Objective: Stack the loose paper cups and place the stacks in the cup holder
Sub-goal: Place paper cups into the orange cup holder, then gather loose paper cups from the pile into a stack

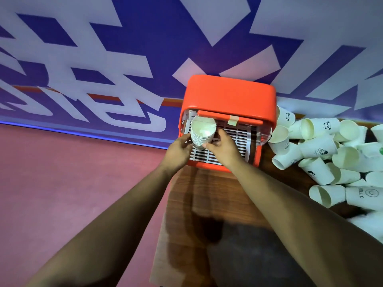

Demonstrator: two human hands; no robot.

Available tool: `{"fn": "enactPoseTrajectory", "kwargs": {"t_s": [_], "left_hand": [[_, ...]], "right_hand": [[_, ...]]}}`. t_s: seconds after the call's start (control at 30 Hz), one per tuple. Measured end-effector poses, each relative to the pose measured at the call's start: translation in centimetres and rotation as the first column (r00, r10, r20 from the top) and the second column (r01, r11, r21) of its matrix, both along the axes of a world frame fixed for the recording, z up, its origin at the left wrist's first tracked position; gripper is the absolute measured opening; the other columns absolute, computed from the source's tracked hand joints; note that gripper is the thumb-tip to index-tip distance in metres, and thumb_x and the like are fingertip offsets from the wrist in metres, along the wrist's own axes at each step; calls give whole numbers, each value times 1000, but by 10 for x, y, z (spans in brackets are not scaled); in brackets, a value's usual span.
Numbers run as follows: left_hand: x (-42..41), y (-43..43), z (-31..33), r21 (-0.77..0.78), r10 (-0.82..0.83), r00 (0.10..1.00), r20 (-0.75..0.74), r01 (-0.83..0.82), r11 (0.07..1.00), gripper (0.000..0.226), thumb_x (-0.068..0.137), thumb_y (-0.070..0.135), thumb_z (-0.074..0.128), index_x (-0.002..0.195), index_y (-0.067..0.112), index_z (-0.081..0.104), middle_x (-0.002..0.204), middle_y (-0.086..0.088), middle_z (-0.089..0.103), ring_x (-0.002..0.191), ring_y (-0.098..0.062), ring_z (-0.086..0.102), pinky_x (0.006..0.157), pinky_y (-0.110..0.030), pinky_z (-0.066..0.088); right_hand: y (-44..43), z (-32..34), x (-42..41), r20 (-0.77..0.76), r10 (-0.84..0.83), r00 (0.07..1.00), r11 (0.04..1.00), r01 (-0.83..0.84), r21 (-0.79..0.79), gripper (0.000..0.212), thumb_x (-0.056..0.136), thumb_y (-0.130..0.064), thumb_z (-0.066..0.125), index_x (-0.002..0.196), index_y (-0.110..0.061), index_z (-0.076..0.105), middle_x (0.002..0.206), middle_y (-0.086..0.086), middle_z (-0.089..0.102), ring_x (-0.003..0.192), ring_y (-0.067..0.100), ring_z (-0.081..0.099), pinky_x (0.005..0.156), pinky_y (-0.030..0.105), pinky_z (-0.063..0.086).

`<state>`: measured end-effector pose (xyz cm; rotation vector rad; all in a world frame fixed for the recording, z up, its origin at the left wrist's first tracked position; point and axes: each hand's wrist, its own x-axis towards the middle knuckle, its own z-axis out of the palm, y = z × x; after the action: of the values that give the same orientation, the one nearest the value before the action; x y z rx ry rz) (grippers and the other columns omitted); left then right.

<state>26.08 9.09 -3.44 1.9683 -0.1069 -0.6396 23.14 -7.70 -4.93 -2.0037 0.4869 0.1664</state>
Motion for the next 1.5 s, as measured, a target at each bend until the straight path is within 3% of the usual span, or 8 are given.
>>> {"fn": "enactPoseTrajectory", "kwargs": {"t_s": [0.2, 0.37, 0.6, 0.77, 0.93, 1.13, 1.2, 1.5], "left_hand": [[9, -3, -8, -41, 0, 999, -48, -2, 999, 61, 91, 13, 46, 146, 39, 44, 140, 9, 60, 131, -11, 55, 115, -41, 40], [13, -7, -9, -43, 28, 998, -51, -30, 999, 66, 89, 15, 48, 149, 41, 38, 144, 11, 56, 133, -12, 53, 115, -40, 39], [18, -17, -10, -9, 32, 999, -6, -32, 999, 70, 90, 3, 43, 153, 32, 34, 148, 5, 51, 133, -14, 50, 108, -27, 37], [5, -5, -19, -51, 50, 999, 5, -50, 997, 61, 88, 11, 45, 144, 35, 45, 141, 5, 60, 127, -14, 58, 110, -42, 46], [-18, 3, -3, 56, 68, 997, 32, -70, 996, 43, 94, 14, 52, 138, 15, 53, 132, -8, 61, 117, -23, 62, 103, -46, 50], [-56, -43, 39, 154, -162, 983, 85, 148, 977, 26, 95, 18, 56, 119, 9, 61, 116, -6, 67, 105, -26, 64, 93, -35, 49], [-65, -68, 48, 183, -259, 960, 104, 237, 954, 21, 93, 19, 59, 110, 9, 64, 109, -8, 68, 102, -26, 64, 85, -30, 46], [-116, -193, 61, 273, -511, 851, 122, 466, 842, 24, 94, 25, 61, 109, 7, 64, 107, -11, 69, 99, -27, 63, 80, -31, 45]], "right_hand": [[0, -9, 21, -4, -21, 1000, 999, 21, -39, 32, 80, -22, 75, 109, -19, 60, 94, -1, 72, 84, 16, 69, 79, 39, 56], [8, -14, 32, 16, -66, 998, 996, 66, -65, 22, 82, -24, 74, 100, -12, 66, 83, 2, 74, 78, 19, 70, 68, 30, 50], [13, -24, 38, 13, -122, 992, 992, 122, 13, 26, 82, -27, 70, 101, -11, 65, 98, 2, 75, 91, 16, 71, 87, 41, 55], [12, -8, 10, 2, -103, 995, 994, 103, 26, 47, 89, -13, 64, 133, -3, 49, 135, 11, 57, 123, 20, 56, 102, 40, 48], [-19, 31, -60, 36, -92, 995, 986, 96, -136, 44, 89, -20, 64, 131, -11, 53, 127, 7, 61, 117, 17, 59, 98, 37, 49], [-89, 70, -150, 71, -182, 981, 906, 195, -375, 44, 88, -21, 66, 127, -5, 56, 122, 12, 61, 112, 24, 59, 95, 30, 46], [-118, 76, -172, 63, -230, 971, 862, 233, -449, 45, 86, -23, 67, 125, -4, 57, 119, 16, 61, 112, 30, 58, 96, 37, 47], [-236, 70, -243, -175, -272, 946, 827, 137, -545, 57, 85, -25, 66, 135, -7, 47, 131, 16, 47, 118, 32, 50, 96, 38, 42]]}}
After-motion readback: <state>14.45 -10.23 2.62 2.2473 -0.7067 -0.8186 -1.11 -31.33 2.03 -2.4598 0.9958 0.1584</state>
